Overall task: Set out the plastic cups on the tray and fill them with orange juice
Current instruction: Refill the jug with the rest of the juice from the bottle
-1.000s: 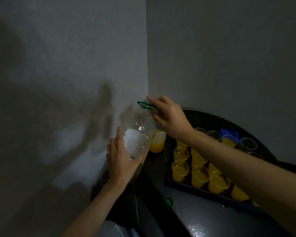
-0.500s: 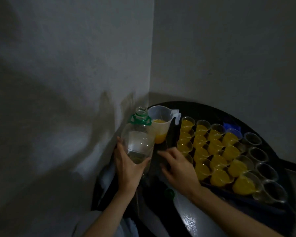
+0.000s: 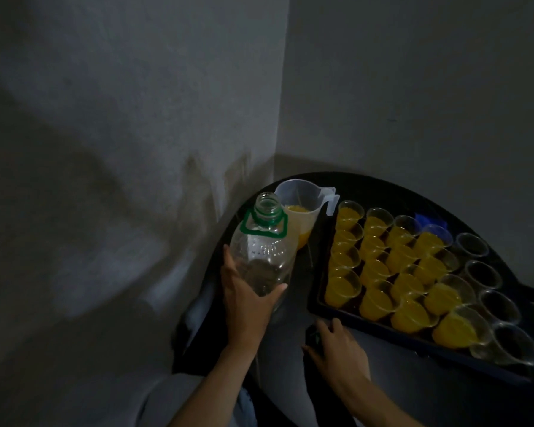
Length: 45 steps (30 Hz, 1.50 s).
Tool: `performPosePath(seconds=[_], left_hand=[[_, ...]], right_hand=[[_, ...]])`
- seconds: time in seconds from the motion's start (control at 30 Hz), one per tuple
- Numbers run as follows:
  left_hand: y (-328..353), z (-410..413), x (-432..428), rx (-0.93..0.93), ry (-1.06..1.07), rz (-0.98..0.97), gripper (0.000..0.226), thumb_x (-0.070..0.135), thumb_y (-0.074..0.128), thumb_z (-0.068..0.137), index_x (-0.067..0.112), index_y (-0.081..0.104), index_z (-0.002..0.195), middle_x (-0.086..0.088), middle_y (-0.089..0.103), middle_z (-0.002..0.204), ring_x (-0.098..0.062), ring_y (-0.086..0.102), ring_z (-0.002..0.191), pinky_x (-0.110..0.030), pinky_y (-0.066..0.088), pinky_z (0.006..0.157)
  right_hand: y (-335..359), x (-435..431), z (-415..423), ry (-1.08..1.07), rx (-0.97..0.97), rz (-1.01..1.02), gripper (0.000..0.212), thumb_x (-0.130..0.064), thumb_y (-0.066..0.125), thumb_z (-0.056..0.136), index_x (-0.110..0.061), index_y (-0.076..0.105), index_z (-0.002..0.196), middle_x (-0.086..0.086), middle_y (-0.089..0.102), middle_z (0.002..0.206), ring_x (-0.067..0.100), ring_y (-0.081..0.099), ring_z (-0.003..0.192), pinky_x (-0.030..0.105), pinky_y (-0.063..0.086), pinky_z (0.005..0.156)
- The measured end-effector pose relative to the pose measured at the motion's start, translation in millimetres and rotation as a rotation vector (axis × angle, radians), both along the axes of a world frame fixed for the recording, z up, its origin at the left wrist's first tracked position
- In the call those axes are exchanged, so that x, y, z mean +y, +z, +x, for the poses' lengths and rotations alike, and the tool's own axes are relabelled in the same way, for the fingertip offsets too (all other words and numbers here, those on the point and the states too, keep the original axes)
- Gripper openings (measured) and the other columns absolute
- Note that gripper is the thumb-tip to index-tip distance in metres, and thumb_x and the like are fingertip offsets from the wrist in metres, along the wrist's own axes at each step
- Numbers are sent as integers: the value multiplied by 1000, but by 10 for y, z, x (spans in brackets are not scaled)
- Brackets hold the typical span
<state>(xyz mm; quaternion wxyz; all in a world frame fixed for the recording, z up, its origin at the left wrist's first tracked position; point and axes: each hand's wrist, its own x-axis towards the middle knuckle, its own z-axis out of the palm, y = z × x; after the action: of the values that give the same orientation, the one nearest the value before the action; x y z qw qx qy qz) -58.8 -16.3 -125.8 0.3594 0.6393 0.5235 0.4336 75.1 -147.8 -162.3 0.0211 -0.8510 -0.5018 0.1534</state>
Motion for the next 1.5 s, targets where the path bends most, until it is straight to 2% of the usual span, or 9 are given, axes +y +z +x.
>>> performPosePath(seconds=[0.23, 0.37, 0.53, 0.77, 1.0, 1.17, 1.23, 1.37, 1.5], left_hand=[[-19, -2, -1, -22, -12, 18, 139, 31, 99, 56, 14, 9, 162, -10, 36, 155, -5, 31, 136, 4, 13, 104], [-32, 19, 12, -73, -26, 2, 137, 29, 99, 56, 20, 12, 162, -4, 36, 155, -7, 36, 138, 0, 18, 103], [-47, -8, 19, -114, -55, 78, 130, 42, 94, 61, 10, 17, 160, 4, 33, 145, 19, 33, 129, 5, 22, 100], [-34, -27, 19, -153, -48, 130, 124, 62, 79, 63, 15, 17, 160, 3, 27, 151, -2, 30, 137, 1, 18, 107], [-86, -25, 27, -152, -66, 148, 125, 37, 92, 67, 15, 14, 161, 4, 28, 152, -11, 37, 140, -3, 26, 107], [-102, -7, 41, -152, -68, 99, 129, 43, 93, 67, 33, 6, 161, -9, 35, 154, -25, 42, 142, -37, 44, 111], [-98, 0, 36, -143, -69, 98, 129, 43, 94, 67, 33, 6, 161, -10, 36, 153, -25, 44, 141, -43, 47, 109], [-58, -1, 14, -114, -66, 93, 127, 47, 92, 68, 33, 6, 160, -11, 38, 151, -25, 47, 137, -40, 49, 104], [-84, -3, 26, -109, -71, 119, 128, 44, 93, 66, 33, 7, 160, -12, 39, 150, -26, 48, 136, -37, 48, 104]], right_hand=[[358, 123, -43, -197, 317, 387, 35, -36, 73, 87, -26, 60, 117, -4, 59, 115, 8, 60, 98, 23, 51, 80], [1120, 402, -23, -319, 590, 786, 33, -26, 78, 82, -25, 58, 108, -6, 67, 100, 2, 67, 85, 28, 60, 72], [2092, 729, -96, -186, 778, 1059, 34, -33, 75, 84, -20, 58, 110, -2, 67, 104, 8, 67, 94, 29, 59, 79], [2422, 1182, -133, 134, 697, 905, 36, -29, 74, 85, -17, 55, 113, -6, 66, 108, 5, 65, 103, 36, 56, 92], [2236, 1346, -49, 242, 680, 772, 50, -22, 69, 91, -27, 50, 137, -15, 58, 123, -12, 52, 113, 8, 49, 83], [2182, 1387, 74, 302, 612, 699, 53, -24, 68, 92, -27, 50, 142, -11, 58, 129, -8, 49, 119, 6, 45, 88], [2185, 1397, 92, 362, 545, 644, 53, -21, 67, 92, -23, 49, 143, -7, 56, 129, -5, 50, 118, 1, 41, 86], [2387, 1430, 115, 457, 419, 466, 51, -24, 63, 95, -23, 49, 144, -8, 48, 125, 7, 53, 113, 22, 52, 87], [2694, 1561, 172, 663, 149, 237, 45, -20, 66, 93, -23, 55, 137, -10, 44, 120, 6, 47, 110, 12, 43, 81]])
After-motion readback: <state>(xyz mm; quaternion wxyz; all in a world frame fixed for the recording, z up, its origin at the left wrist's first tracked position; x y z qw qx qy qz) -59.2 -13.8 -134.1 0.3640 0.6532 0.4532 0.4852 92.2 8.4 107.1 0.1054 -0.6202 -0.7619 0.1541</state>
